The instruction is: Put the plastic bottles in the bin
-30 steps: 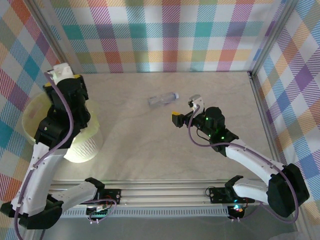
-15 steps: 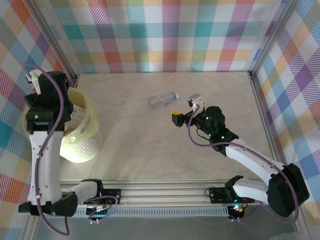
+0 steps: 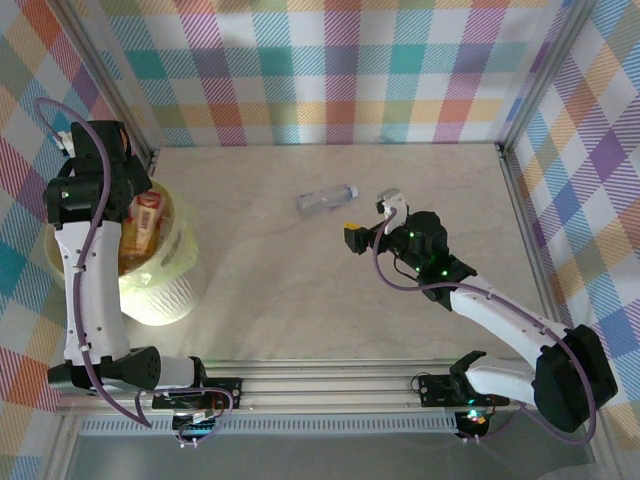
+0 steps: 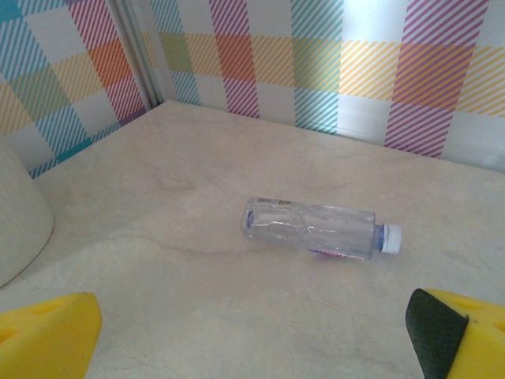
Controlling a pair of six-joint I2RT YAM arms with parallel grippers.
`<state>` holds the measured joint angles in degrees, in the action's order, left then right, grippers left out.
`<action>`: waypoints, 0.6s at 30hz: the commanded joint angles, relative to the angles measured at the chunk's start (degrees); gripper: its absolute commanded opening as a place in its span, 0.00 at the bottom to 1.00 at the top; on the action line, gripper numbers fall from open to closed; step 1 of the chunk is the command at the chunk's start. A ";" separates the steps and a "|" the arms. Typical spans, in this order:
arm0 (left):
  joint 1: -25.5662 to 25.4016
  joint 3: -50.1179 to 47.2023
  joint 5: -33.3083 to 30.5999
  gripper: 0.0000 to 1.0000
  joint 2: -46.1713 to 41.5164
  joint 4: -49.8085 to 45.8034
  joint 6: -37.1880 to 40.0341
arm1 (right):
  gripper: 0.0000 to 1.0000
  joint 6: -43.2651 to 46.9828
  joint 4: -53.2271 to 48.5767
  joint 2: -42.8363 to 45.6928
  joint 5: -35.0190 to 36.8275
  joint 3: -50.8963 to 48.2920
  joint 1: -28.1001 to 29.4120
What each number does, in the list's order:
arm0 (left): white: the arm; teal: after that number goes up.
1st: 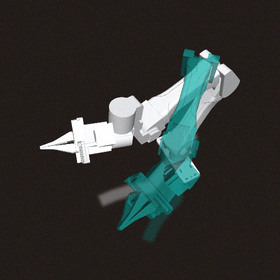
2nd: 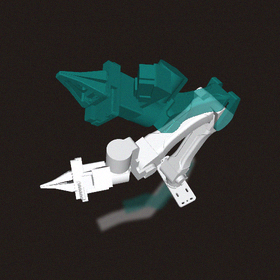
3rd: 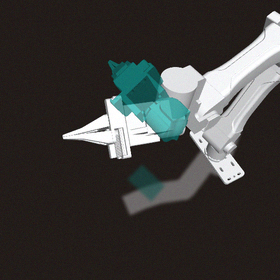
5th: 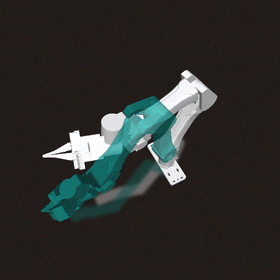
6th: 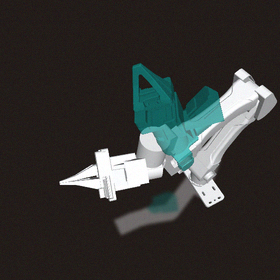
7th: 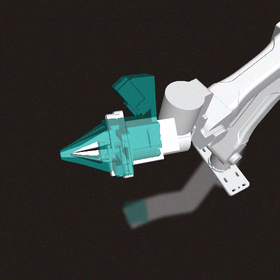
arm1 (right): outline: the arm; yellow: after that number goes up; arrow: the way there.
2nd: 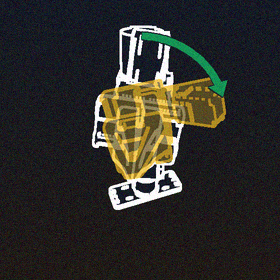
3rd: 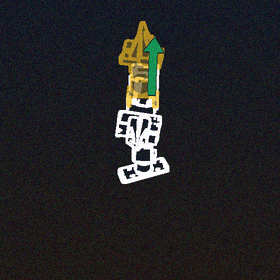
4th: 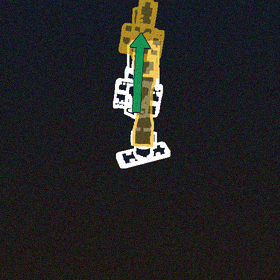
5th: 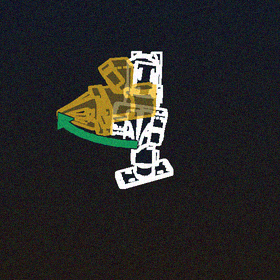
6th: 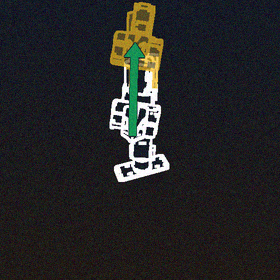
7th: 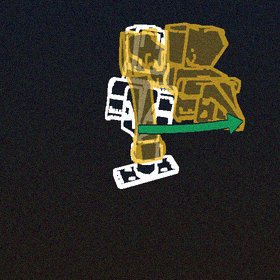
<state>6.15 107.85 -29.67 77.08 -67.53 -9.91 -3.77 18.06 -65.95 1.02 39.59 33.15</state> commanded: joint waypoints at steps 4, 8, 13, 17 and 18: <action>0.53 2.05 16.60 1.00 -1.82 -0.53 -3.88 | 1.00 0.33 -0.88 0.30 2.27 1.29 0.26; 0.35 1.10 29.92 1.00 -2.88 3.77 -5.93 | 1.00 0.42 -1.28 0.20 3.26 1.29 0.25; -3.60 -4.54 43.10 1.00 -4.08 14.83 -10.73 | 1.00 -2.75 -2.06 0.34 6.02 1.31 0.23; -12.59 -7.54 43.55 1.00 -2.87 22.11 -11.57 | 1.00 -5.78 -3.03 0.64 9.78 1.33 0.19; -15.28 -7.97 42.82 1.00 -2.21 23.93 -11.24 | 1.00 -6.76 -3.49 0.81 11.12 1.27 0.21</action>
<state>-4.51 101.34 8.80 73.76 -51.99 -19.70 -6.98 15.35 -65.95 7.84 39.59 33.15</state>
